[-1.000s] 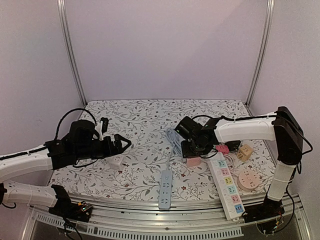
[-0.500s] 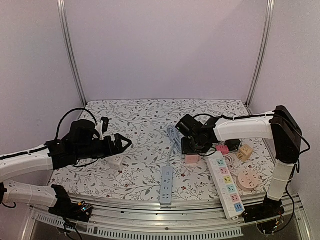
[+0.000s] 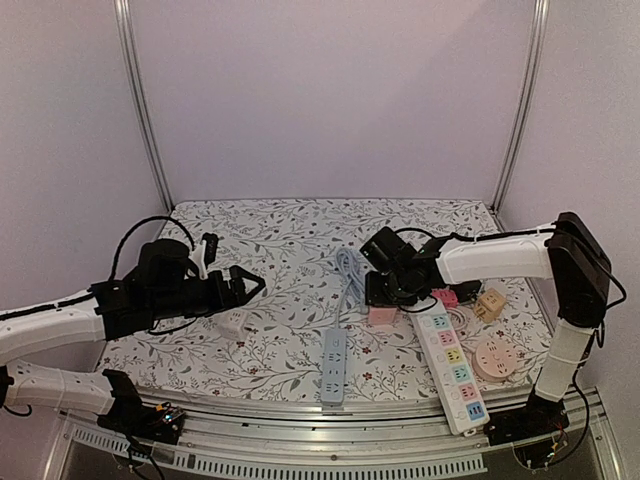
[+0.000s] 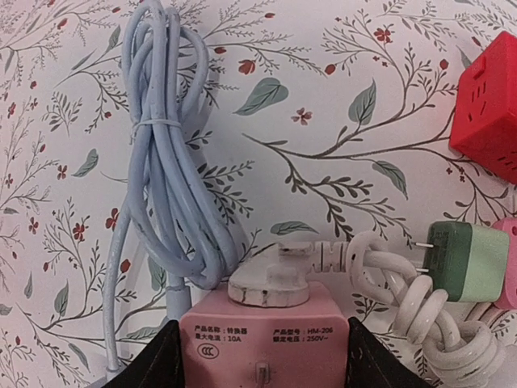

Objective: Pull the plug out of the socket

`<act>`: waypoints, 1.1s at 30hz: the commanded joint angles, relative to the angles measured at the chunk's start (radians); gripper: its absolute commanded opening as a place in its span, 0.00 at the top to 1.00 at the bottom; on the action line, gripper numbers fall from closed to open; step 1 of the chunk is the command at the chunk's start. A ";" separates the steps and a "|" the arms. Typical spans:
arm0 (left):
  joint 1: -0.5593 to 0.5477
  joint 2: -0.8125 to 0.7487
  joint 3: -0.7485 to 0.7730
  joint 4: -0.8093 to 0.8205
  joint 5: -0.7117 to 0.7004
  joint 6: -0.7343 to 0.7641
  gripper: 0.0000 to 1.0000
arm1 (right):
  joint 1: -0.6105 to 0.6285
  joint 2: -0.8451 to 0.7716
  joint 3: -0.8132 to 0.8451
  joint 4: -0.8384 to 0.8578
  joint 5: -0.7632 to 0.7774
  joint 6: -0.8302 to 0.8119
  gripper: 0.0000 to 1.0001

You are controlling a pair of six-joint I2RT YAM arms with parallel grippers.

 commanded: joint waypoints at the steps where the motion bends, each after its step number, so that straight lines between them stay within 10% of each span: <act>1: -0.033 0.028 -0.011 0.076 0.037 -0.018 0.02 | 0.034 -0.081 -0.051 0.094 -0.104 -0.014 0.73; 18: -0.100 0.393 0.095 0.336 0.132 -0.098 0.02 | 0.192 -0.214 -0.124 0.187 -0.093 -0.015 0.73; 33: -0.122 0.444 0.136 0.314 0.114 -0.090 0.03 | 0.198 -0.054 0.030 -0.121 0.080 0.060 0.22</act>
